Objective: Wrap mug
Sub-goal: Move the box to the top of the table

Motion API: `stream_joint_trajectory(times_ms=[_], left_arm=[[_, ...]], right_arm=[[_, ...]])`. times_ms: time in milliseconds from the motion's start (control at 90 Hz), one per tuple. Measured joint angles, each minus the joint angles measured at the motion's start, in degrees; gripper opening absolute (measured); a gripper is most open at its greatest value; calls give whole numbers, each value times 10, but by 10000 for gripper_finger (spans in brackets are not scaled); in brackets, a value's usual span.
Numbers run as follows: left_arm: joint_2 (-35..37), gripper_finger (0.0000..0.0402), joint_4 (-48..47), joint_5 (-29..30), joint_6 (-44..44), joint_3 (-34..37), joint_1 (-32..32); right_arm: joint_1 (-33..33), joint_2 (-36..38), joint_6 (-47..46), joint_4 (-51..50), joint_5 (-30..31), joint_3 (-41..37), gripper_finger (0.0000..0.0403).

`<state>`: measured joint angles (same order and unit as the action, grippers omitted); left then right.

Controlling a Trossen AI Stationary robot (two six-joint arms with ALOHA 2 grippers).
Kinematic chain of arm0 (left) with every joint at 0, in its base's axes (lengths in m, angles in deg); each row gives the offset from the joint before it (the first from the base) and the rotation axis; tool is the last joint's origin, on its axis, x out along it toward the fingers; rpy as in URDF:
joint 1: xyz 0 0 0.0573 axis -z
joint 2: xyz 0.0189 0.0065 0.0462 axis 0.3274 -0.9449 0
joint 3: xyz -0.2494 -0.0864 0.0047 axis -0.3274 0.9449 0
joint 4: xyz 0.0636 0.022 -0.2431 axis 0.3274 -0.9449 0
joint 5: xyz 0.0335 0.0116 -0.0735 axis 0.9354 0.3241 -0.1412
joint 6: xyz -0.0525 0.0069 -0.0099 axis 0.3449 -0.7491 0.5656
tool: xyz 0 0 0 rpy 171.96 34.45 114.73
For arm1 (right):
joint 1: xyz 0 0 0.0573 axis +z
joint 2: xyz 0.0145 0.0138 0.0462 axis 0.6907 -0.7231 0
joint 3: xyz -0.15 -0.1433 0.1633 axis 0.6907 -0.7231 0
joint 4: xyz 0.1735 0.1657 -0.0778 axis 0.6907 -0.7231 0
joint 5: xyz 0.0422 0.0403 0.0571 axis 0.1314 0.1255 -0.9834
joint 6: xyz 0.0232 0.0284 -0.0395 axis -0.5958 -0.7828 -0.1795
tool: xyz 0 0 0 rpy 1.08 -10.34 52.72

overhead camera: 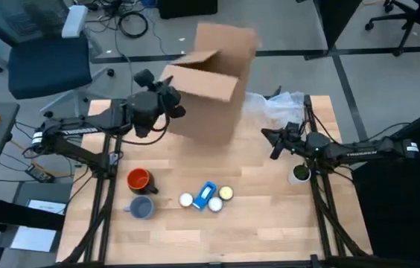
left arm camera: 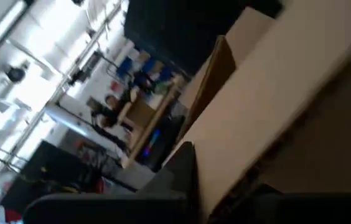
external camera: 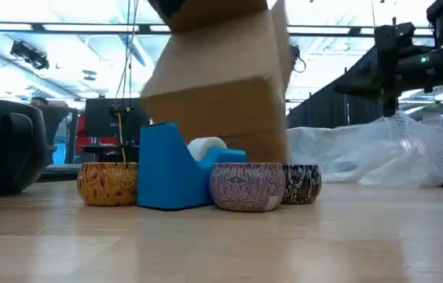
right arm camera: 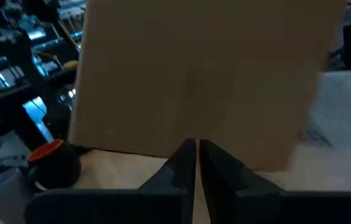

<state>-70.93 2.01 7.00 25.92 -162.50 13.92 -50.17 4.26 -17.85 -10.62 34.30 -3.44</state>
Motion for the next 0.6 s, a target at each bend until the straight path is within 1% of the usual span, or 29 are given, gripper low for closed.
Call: stream_joint_trajectory(times_ms=[67,156,200,256,333,411,489,600], left_arm=[[0,0,-18,3,-3,0,16],[0,0,-89,4,17,0,39],[1,0,-138,-1,53,-1,49],[0,0,-194,-12,122,-1,58],[-1,0,-267,-52,234,-2,68],[1,0,-320,-94,312,-4,78],[1,1,-349,-103,350,-5,94],[-1,9,-353,-113,359,-2,123]], right_arm=[[0,-18,-8,1,0,0,0],[0,-42,-8,0,0,0,0],[0,-53,-10,1,-1,0,0],[0,-69,-20,2,-1,0,0],[0,-91,-38,3,-1,0,0],[3,-112,-54,4,-2,0,0],[5,-132,-60,13,-14,0,0],[6,-158,-62,43,-29,0,3]])
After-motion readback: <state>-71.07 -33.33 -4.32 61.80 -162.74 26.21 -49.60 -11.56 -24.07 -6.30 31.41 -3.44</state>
